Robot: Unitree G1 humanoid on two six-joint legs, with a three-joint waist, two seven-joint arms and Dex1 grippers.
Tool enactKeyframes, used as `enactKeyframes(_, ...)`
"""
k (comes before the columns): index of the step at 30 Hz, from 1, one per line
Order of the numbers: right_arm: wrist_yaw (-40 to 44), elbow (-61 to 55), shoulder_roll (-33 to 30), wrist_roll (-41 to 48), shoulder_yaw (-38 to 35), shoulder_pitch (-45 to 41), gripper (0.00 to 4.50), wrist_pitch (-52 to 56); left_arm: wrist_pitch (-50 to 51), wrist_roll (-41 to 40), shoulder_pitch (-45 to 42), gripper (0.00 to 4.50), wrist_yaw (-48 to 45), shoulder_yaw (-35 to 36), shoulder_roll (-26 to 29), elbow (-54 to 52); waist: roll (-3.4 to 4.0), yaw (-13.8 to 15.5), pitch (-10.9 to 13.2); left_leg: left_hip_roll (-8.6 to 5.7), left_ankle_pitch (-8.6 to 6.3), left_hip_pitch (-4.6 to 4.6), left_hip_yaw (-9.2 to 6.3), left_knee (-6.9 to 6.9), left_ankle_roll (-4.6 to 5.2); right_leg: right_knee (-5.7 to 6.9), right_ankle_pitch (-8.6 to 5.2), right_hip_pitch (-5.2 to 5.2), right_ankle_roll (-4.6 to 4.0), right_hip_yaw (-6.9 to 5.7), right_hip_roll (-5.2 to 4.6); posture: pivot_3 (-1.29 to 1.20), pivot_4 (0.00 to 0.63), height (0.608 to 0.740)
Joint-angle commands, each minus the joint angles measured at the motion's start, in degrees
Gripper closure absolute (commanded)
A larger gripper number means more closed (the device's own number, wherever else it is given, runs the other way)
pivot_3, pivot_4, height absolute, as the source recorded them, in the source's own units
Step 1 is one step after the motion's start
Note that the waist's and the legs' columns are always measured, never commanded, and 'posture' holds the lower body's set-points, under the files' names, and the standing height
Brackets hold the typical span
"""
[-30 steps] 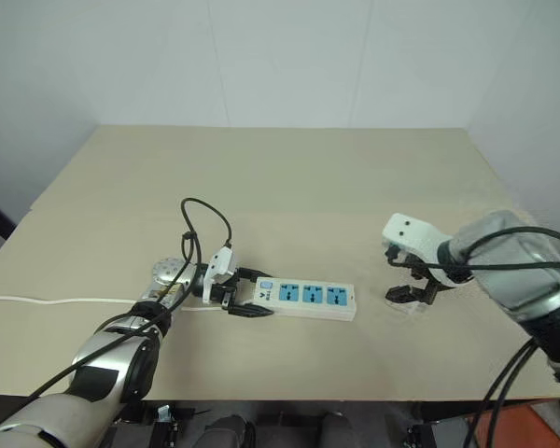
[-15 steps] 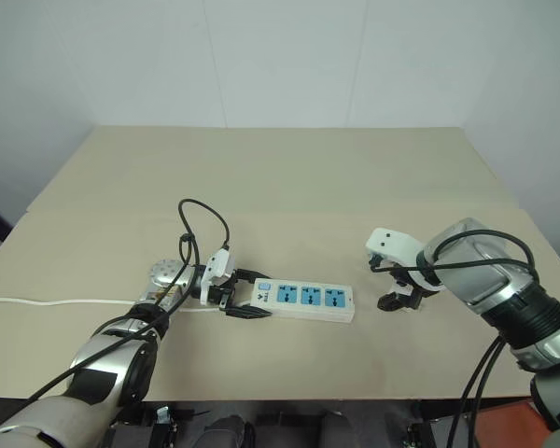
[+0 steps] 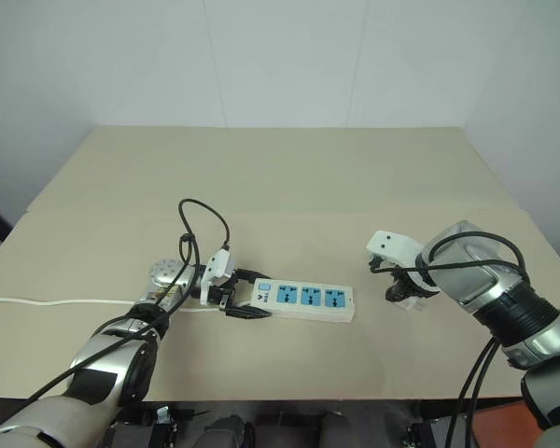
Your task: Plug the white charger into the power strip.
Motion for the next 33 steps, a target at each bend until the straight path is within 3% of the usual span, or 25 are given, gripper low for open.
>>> enactKeyframes(1, 1.0, -2.5, -1.0, -1.5, -0.4, -1.5, 3.37, -1.1, -0.1, 0.1, 0.5, 1.21, -0.7, -1.5, 0.2, -0.9, 0.0, 0.0, 0.0, 0.0, 0.0, 0.0, 0.0, 0.0, 0.0, 0.0, 0.0, 0.0, 0.0, 0.0, 0.0, 0.0, 0.15, 0.74)
enactKeyframes(6, -0.9, -5.2, -0.9, -2.0, -3.7, -1.7, 3.37, -1.3, 0.7, -0.8, 0.6, 1.21, -0.7, -2.6, 0.5, -1.7, 0.0, 0.0, 0.0, 0.0, 0.0, -0.01, -0.01, 0.0, 0.0, 0.01, 0.0, 0.0, 0.0, 0.0, 0.0, 0.0, 0.15, 0.74)
enactKeyframes(10, -6.2, -4.0, 6.6, 5.5, -19.8, -0.3, 3.37, -1.5, 1.1, -0.9, 0.7, 1.21, -0.7, -3.3, 0.9, -2.0, 0.0, -0.2, 0.0, 0.0, 0.0, 0.0, -0.01, 0.0, 0.0, 0.01, 0.0, -0.01, 0.0, 0.01, 0.0, 0.0, 0.15, 0.74)
enactKeyframes(13, -6.8, -4.9, 8.4, 7.8, -24.6, 3.0, 3.37, -7.5, 1.7, -0.7, 0.7, 1.21, -0.7, -4.1, 1.4, -2.3, -0.01, 0.1, 0.0, 0.0, 0.0, 0.01, -0.05, -0.01, 0.0, 0.05, 0.01, 0.03, -0.01, -0.02, 0.02, 0.0, 0.15, 0.74)
enactKeyframes(18, -8.8, -6.8, 19.7, 18.0, -35.8, 7.0, 3.37, -15.8, 3.1, -2.0, 1.3, 1.21, -0.7, -3.9, 1.4, -3.7, -0.03, -0.2, 0.0, 0.0, -0.01, 0.01, -0.05, -0.01, 0.01, 0.13, 0.03, 0.09, 0.04, -0.05, 0.01, 0.0, 0.15, 0.74)
enactKeyframes(26, -7.8, -10.3, 28.8, 26.0, -35.8, 13.0, 3.37, -23.9, 4.7, -2.4, 2.3, 1.21, -0.7, -3.5, 1.7, -5.8, -0.01, -0.3, 0.0, 0.0, -0.01, 0.05, -0.1, -0.01, 0.01, 0.2, 0.03, 0.14, 0.04, -0.08, 0.02, 0.0, 0.15, 0.74)
enactKeyframes(33, -4.8, -2.6, 35.2, 29.1, -35.3, 15.2, 3.37, -31.5, 5.7, -2.4, 3.4, 1.21, -0.6, -3.1, 1.5, -7.2, -0.01, -0.4, 0.0, 0.0, -0.01, 0.15, -0.08, -0.01, 0.01, 0.26, 0.03, 0.18, 0.04, -0.04, 0.03, 0.0, 0.15, 0.74)
